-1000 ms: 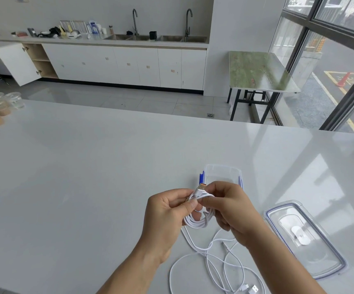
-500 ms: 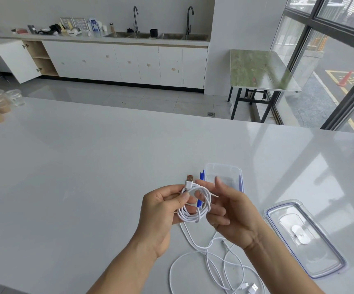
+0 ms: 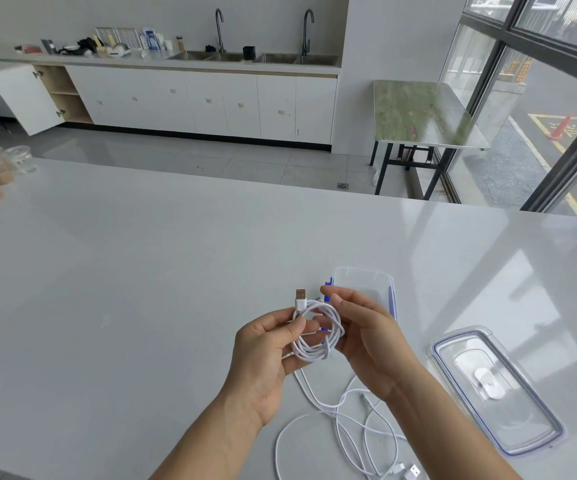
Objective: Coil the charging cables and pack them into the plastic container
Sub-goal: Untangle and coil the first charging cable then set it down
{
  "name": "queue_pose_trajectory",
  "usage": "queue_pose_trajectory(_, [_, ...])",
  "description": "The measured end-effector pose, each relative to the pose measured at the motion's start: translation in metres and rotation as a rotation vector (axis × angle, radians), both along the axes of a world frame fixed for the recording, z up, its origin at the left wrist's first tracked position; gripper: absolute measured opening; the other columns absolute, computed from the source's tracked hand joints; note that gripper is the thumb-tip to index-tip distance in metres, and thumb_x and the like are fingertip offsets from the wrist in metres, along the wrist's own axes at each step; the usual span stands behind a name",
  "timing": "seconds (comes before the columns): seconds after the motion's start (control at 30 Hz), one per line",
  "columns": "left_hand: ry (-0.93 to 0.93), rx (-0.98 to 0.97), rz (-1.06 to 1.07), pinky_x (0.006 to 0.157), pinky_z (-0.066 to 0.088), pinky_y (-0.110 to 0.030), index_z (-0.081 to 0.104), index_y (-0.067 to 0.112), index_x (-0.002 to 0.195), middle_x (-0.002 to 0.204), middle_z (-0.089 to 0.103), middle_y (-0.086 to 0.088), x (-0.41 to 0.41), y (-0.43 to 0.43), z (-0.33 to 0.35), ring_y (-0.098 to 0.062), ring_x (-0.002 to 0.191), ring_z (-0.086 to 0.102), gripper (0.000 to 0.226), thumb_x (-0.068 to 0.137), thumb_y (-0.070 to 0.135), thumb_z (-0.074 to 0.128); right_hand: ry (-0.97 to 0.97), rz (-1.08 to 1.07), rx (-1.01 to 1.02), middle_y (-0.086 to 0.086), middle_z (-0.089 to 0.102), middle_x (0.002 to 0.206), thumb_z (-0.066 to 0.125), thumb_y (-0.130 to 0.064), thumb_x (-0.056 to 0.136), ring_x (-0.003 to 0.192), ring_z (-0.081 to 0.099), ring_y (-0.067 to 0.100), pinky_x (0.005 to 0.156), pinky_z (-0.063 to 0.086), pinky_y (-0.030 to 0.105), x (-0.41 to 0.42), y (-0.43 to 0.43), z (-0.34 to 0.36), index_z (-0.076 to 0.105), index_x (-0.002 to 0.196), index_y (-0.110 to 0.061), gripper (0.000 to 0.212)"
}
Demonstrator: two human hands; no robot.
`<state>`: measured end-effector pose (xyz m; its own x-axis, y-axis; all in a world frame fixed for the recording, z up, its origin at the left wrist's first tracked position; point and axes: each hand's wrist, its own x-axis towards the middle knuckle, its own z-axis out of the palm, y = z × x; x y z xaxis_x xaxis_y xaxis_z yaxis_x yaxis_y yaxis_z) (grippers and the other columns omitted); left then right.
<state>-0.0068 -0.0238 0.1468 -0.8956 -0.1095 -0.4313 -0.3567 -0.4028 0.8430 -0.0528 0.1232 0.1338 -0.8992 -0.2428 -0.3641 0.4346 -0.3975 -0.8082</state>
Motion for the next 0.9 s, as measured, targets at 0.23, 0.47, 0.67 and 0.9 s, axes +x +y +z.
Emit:
queue_pose_trajectory(0.23, [-0.017,0.022,0.016,0.083,0.061,-0.045,0.074,0.002,0.106,0.101,0.077,-0.02,-0.002,-0.002,-0.008,-0.033,0.092,0.075,0.019,0.092,0.002,0.062,-0.015,0.047,0.034,0.022,0.073,0.103,0.055,-0.038,0.098,0.092,0.067,0.031,0.093,0.048,0.046,0.007,-0.001,-0.005,0.071,0.117,-0.007,0.04])
queue_pose_trajectory(0.47, [-0.006,0.033,0.027,0.087,0.06,-0.045,0.074,0.003,0.105,0.1,0.078,-0.018,-0.004,-0.004,-0.008,-0.033,0.093,0.074,0.019,0.091,0.001,0.062,0.04,0.027,0.052,0.021,0.074,0.112,0.054,-0.052,0.091,0.095,0.07,0.031,0.092,0.052,0.044,0.008,0.001,-0.008,0.066,0.123,-0.009,0.054])
queue_pose_trajectory(0.67, [-0.014,0.053,0.056,0.073,0.062,-0.038,0.074,0.003,0.105,0.091,0.078,-0.016,-0.005,-0.013,-0.012,-0.03,0.083,0.075,0.018,0.09,0.001,0.063,0.15,0.116,0.211,0.017,0.076,0.107,0.054,-0.039,0.094,0.099,0.07,0.034,0.092,0.053,0.049,0.015,0.009,-0.013,0.078,0.106,-0.01,0.039])
queue_pose_trajectory(0.9, [-0.003,0.034,0.047,0.077,0.063,-0.042,0.074,0.001,0.103,0.093,0.078,-0.018,-0.002,-0.017,-0.015,-0.035,0.088,0.076,0.017,0.091,-0.001,0.063,0.131,0.144,0.132,0.024,0.076,0.104,0.054,-0.016,0.099,0.093,0.072,0.029,0.084,0.058,0.04,0.018,0.002,-0.018,0.077,0.104,-0.001,0.028])
